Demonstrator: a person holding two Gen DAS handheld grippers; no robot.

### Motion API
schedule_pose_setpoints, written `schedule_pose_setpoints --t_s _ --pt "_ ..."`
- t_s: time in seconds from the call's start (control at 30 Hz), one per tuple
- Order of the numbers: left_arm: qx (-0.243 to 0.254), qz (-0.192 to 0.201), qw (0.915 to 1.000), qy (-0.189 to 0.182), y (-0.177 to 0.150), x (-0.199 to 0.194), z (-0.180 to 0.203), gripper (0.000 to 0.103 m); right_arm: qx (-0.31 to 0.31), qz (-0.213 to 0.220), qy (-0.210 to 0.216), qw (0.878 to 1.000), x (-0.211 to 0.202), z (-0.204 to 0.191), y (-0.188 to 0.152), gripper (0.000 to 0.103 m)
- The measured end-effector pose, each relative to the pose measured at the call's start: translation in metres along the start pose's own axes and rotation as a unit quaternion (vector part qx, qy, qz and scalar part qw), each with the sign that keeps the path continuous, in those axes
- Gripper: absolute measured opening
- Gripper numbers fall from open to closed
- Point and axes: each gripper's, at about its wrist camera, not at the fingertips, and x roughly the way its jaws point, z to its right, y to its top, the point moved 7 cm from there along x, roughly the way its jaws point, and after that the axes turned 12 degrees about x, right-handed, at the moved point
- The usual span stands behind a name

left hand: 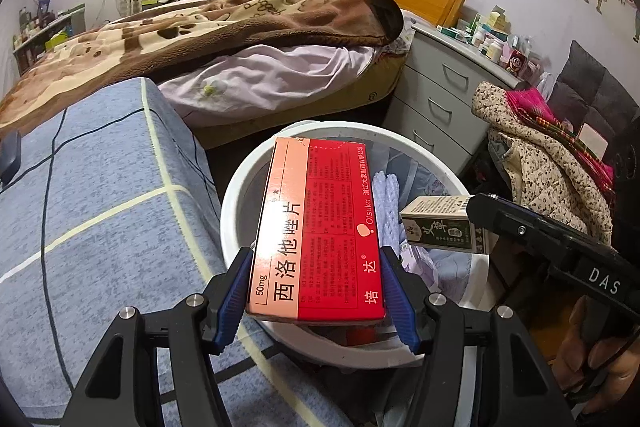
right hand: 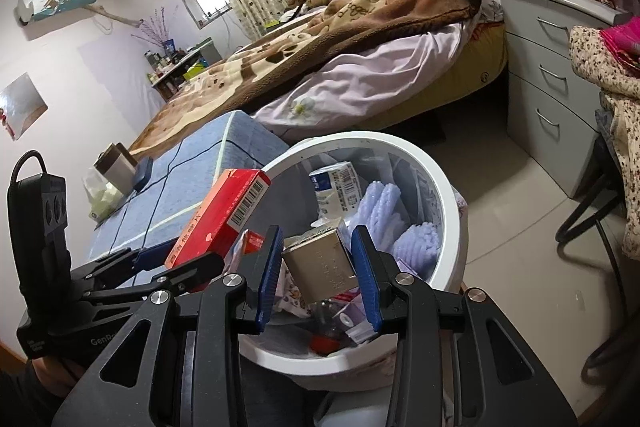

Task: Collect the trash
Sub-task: 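Open both tools to drop the two boxes into the wastebasket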

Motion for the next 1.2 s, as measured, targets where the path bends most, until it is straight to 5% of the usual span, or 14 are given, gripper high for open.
schedule_pose_setpoints --t_s 0.87,0.93,1.0,1.2 --pt "-0.018 0.015 0.9996 -0.016 0.003 0.001 -0.011 0.062 0.011 -0.01 -0.013 1.0 0.004 0.004 0.001 0.038" --pt "-0.019 0.016 0.9996 -0.014 0.0 -0.004 -0.012 0.062 0.009 -0.008 -0.012 1.0 0.002 0.002 0.0 0.042" --pt "-0.021 0.017 0.9996 -0.012 -0.003 -0.009 -0.012 0.062 0.005 -0.005 -0.013 1.0 -0.002 0.0 -0.001 0.056" --pt "-0.035 0.026 0.999 0.003 -0.017 -0.029 -0.016 0.062 -0.022 -0.004 -0.013 1.0 -0.009 -0.014 -0.009 0.057"
